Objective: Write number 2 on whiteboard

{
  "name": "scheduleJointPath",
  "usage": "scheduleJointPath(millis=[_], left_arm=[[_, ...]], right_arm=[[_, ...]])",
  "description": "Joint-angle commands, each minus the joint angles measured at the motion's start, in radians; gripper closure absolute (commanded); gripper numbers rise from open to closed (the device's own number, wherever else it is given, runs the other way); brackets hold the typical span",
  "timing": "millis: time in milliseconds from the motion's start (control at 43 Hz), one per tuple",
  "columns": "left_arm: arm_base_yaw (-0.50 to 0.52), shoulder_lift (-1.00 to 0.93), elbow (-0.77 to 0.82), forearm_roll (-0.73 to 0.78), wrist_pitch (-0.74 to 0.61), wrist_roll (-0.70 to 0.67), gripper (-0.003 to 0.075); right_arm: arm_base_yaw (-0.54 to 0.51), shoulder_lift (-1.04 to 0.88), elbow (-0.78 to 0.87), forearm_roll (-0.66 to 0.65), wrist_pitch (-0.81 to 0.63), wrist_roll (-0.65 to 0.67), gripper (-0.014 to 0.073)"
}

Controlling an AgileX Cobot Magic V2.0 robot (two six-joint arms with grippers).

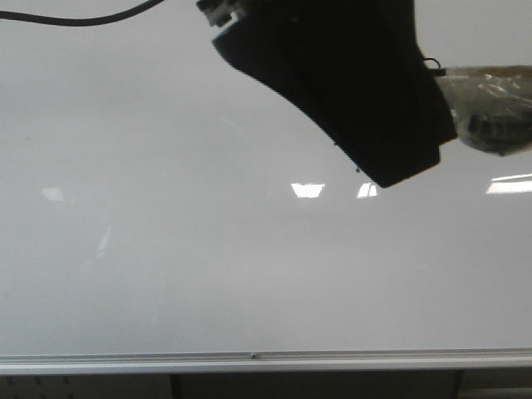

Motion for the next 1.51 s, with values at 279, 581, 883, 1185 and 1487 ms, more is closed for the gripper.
scheduleJointPath(millis=[279, 581, 883, 1185, 1487], left_arm=[[-0.007, -0.033, -0.036, -0.05, -0.053, -0.001, 0.0654], [-0.007, -0.033, -0.036, -0.05, -0.049, -0.003, 0.0711], [0.032, -0.033, -0.036, 0.078, -0.035, -0.151, 0.0711], [0.211, -0.049, -0.036, 0.504, -0.01, -0.675, 0.0711], [0.604, -0.089, 0.001, 0.506, 0.023, -0.764, 0.0711]], right_arm=[[0.0, -0.011, -0.035, 0.044, -0.034, -0.013, 0.0529], [-0.001, -0.011, -0.036, 0.026, -0.052, -0.012, 0.0087], [-0.001, -0.124, -0.065, -0.349, -0.049, 0.332, 0.0012], [-0.001, -0.172, -0.061, -0.471, -0.049, 0.512, 0.0012], [-0.001, -0.172, -0.061, -0.471, -0.049, 0.516, 0.0012]])
